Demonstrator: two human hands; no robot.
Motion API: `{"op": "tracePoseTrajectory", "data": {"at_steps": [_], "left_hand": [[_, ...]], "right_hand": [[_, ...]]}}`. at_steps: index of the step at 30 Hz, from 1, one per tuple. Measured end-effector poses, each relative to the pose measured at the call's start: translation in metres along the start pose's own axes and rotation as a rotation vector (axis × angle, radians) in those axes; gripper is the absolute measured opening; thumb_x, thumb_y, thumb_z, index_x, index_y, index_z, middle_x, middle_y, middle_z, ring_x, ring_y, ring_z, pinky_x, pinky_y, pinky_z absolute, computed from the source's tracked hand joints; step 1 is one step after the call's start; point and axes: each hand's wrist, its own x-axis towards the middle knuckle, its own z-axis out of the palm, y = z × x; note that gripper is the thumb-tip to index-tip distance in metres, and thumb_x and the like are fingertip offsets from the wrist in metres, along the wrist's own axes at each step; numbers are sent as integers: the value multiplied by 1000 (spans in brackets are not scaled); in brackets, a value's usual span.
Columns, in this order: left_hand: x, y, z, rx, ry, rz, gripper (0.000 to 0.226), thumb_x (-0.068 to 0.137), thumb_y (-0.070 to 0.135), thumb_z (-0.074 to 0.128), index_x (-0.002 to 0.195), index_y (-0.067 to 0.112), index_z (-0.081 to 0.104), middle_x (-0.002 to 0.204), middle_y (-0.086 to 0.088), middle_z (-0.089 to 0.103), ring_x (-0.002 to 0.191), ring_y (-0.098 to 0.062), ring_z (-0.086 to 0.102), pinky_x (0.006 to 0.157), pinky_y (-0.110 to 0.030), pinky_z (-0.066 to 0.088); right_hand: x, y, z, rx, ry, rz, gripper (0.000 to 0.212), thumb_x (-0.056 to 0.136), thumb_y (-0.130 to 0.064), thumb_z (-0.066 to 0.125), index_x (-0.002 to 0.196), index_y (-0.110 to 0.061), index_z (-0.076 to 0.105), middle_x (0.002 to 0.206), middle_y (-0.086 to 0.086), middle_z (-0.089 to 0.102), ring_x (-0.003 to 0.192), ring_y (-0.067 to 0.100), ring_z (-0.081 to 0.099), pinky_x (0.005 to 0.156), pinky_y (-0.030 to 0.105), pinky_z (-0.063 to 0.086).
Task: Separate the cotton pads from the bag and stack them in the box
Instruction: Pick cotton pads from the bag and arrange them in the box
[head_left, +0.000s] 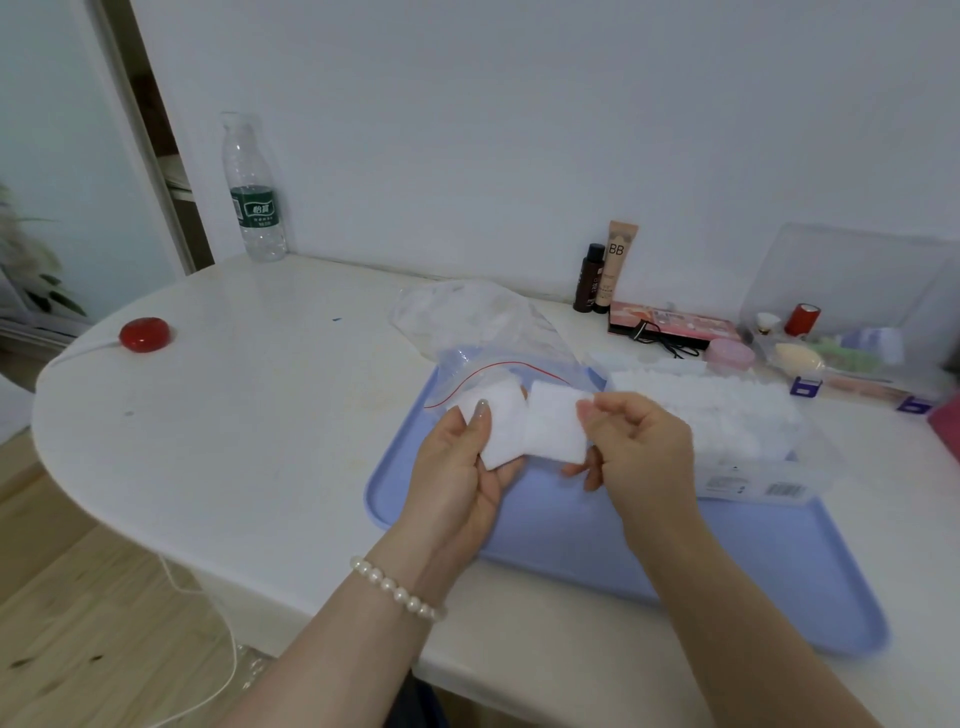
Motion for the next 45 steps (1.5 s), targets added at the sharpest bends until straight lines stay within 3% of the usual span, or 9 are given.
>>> {"op": "tracePoseTrajectory", "data": {"at_steps": [3,8,12,16,21,28,33,40,45], "left_hand": [[-2,1,2,46,-6,-4,21,98,8,41,108,5,60,89,-4,74,81,-14,71,64,-25,58],[-4,-2,4,181,-18,-27,25,96,4,45,117,-4,58,107,-20,67,86,-24,66,64,-26,56],[-8,2,7,249,-106,-35,26,91,0,50,114,-8,59,102,-27,66,81,-31,65,70,-31,57],[-7,2,6,170,-99,-86,31,99,10,40,120,-8,54,113,-26,65,106,-35,63,87,-39,55],[-10,4,9,88,-106,-105,39,97,32,39,111,2,59,102,-17,71,95,-27,69,84,-39,55],[-11,12,-4,248,-122,-28,30,89,-6,48,117,-5,59,110,-22,68,103,-30,66,85,-31,55],[-7,39,-31,321,97,118,20,87,-9,50,97,-2,65,81,-11,74,75,-20,71,71,-27,59],[-10,30,-40,388,233,241,24,87,-10,49,95,3,67,88,-18,73,91,-32,70,89,-45,51],[-12,33,-37,333,173,217,25,87,-12,47,104,-5,63,92,-22,71,86,-29,71,74,-34,58]], "right_hand": [[6,-11,-11,117,35,-151,14,89,-2,56,79,-8,63,41,-3,52,34,7,40,37,16,34],[6,-12,-11,213,-305,64,8,87,-1,55,83,-2,63,40,3,51,29,11,40,33,14,29],[4,3,-3,-103,-237,-83,12,89,-1,56,81,-7,63,36,-4,51,29,11,43,35,16,33],[6,11,-2,-226,-178,-157,20,89,-5,57,76,-19,61,38,-9,52,30,12,44,42,23,40],[5,13,0,-277,-153,-191,25,88,-9,60,71,-27,61,51,-1,56,30,13,45,43,24,41],[6,14,0,-226,-52,-197,19,91,-12,57,78,-26,59,49,1,54,35,12,44,41,22,38],[7,23,5,-457,-23,-298,19,89,-2,54,93,-15,68,78,2,67,68,16,60,67,19,47],[21,31,26,-753,-248,-409,46,84,3,54,128,-8,52,134,7,49,125,21,43,100,11,21],[25,39,35,-1040,-388,-537,49,80,-4,64,128,-8,54,140,15,45,130,31,41,105,41,35]]}}
